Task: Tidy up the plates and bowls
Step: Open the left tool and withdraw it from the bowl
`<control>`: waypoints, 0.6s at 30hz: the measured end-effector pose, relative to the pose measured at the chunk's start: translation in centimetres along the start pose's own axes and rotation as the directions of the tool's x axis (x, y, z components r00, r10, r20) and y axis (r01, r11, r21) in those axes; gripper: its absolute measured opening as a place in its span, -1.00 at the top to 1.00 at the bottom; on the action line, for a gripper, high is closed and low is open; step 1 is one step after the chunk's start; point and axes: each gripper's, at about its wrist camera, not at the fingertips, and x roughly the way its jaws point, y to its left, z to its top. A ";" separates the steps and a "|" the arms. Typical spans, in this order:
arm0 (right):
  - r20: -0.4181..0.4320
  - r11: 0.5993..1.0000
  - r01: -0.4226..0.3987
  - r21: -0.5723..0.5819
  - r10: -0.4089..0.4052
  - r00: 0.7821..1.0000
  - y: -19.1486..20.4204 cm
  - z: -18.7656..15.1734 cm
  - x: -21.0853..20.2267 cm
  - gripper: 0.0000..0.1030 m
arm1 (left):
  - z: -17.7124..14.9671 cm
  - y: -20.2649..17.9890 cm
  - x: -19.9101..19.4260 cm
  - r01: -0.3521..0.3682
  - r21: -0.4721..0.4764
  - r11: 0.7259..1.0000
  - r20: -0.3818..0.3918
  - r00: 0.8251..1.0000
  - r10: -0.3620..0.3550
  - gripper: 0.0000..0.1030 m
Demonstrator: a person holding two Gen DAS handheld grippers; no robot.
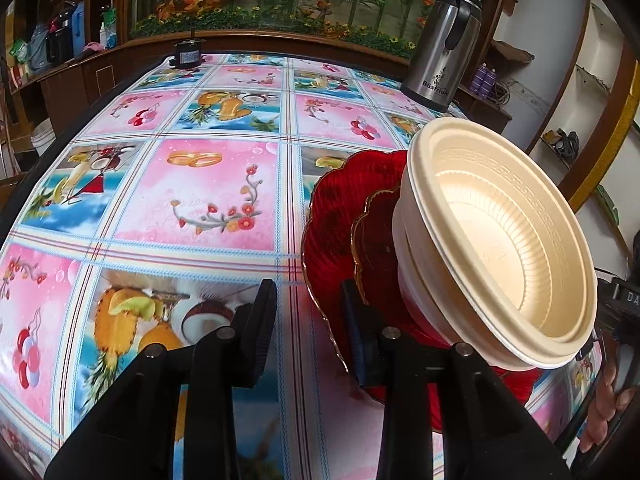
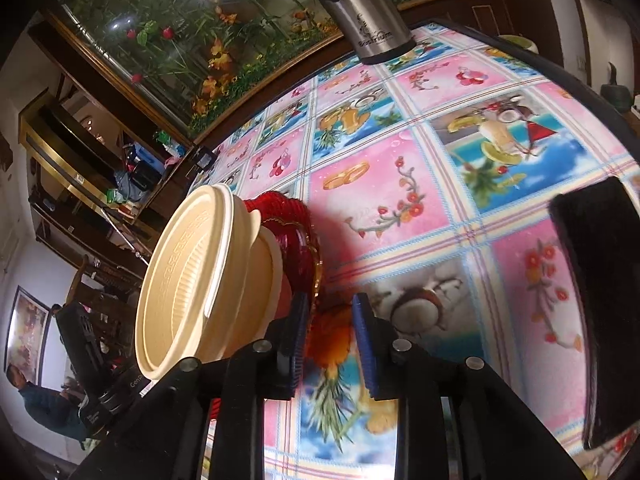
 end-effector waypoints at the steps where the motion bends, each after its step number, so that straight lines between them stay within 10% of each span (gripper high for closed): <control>1: 0.006 1.000 -0.001 0.004 0.001 1.000 -0.1 -0.2 -0.3 0.40 | -0.1 0.1 -0.1 -0.005 -0.002 1.000 0.003 1.000 0.005 0.30; 8: 0.038 0.998 -0.025 0.049 0.023 0.999 -1.0 -2.1 -1.8 0.29 | -0.3 1.7 -0.6 -0.008 -0.068 0.998 0.017 1.000 0.009 -0.38; 18: 0.107 0.999 0.051 -0.004 -0.050 0.993 -0.2 -6.0 -3.9 0.15 | -4.0 2.8 -7.0 0.050 -0.115 0.992 0.230 0.973 -0.022 -0.65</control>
